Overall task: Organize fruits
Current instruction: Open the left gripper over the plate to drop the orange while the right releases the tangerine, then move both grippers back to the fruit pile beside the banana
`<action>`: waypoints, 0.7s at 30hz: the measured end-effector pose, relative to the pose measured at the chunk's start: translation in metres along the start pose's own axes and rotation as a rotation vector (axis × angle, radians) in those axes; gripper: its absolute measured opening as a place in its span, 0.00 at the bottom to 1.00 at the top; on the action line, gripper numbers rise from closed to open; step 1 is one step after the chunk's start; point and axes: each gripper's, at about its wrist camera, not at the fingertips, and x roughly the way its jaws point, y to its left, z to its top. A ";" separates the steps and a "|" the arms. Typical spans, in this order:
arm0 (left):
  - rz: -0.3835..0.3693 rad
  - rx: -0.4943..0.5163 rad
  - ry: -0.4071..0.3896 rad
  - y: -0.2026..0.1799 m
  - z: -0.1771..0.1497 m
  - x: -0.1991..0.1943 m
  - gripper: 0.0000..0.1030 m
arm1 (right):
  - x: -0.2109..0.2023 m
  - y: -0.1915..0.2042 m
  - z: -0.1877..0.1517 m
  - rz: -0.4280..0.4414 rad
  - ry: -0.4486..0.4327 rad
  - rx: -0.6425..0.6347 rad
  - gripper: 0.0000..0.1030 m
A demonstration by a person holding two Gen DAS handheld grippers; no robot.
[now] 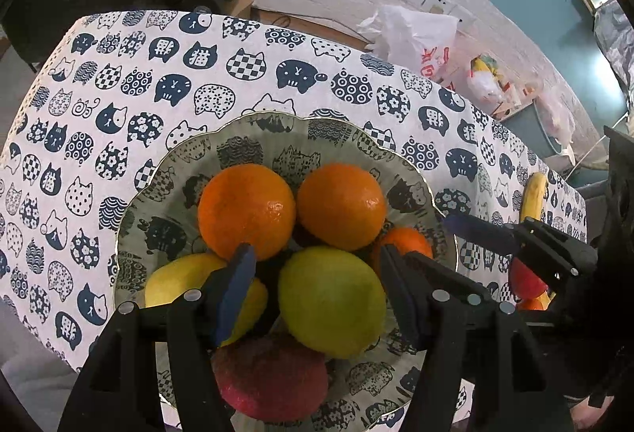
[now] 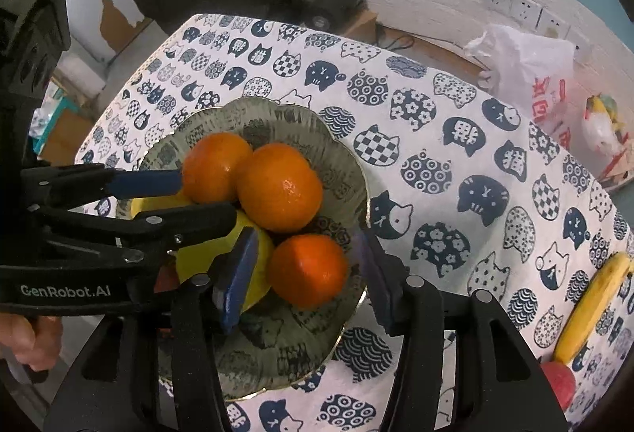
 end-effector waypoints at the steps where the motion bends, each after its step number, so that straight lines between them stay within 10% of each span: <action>1: 0.004 0.003 -0.002 0.000 -0.001 -0.002 0.65 | -0.002 -0.001 -0.001 -0.003 -0.002 -0.001 0.54; 21: 0.000 0.174 -0.030 -0.066 -0.040 -0.036 0.75 | -0.083 -0.037 -0.041 -0.155 -0.046 0.041 0.67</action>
